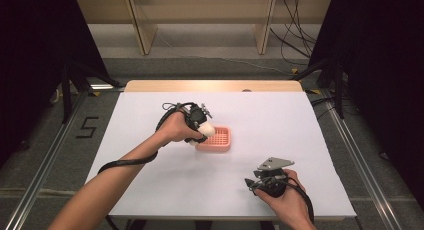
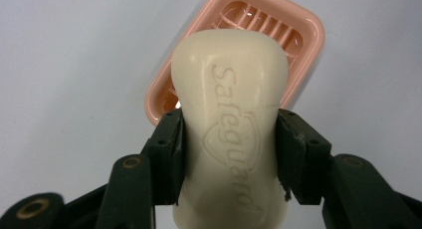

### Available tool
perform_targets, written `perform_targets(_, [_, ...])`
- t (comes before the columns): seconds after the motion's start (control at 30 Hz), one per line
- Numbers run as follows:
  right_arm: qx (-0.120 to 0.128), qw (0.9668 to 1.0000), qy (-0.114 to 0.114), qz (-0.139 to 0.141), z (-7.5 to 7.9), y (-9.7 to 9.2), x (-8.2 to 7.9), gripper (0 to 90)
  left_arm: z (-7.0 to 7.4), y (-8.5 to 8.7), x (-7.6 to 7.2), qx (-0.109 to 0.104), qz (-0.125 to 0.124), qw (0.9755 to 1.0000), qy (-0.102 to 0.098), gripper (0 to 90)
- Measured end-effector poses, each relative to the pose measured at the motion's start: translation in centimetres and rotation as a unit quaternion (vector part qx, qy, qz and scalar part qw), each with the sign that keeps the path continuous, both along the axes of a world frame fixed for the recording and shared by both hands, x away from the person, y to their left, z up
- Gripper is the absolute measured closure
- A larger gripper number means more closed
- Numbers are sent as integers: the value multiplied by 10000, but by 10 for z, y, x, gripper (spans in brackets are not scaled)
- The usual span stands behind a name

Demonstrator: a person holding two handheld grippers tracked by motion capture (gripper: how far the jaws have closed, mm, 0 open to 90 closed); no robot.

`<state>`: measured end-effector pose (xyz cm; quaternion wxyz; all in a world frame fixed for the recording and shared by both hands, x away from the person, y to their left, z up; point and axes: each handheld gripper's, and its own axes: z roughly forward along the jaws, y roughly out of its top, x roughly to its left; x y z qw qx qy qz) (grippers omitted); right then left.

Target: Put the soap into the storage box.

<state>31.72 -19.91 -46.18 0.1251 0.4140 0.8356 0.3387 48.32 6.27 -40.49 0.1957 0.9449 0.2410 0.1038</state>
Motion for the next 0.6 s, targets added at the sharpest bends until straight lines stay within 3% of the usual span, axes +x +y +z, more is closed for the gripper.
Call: perform_targets(0.6, [-18, 10000, -16, 54, 0, 0, 1, 556, -4, -6, 4, -27, -77, 9999, -94, 493])
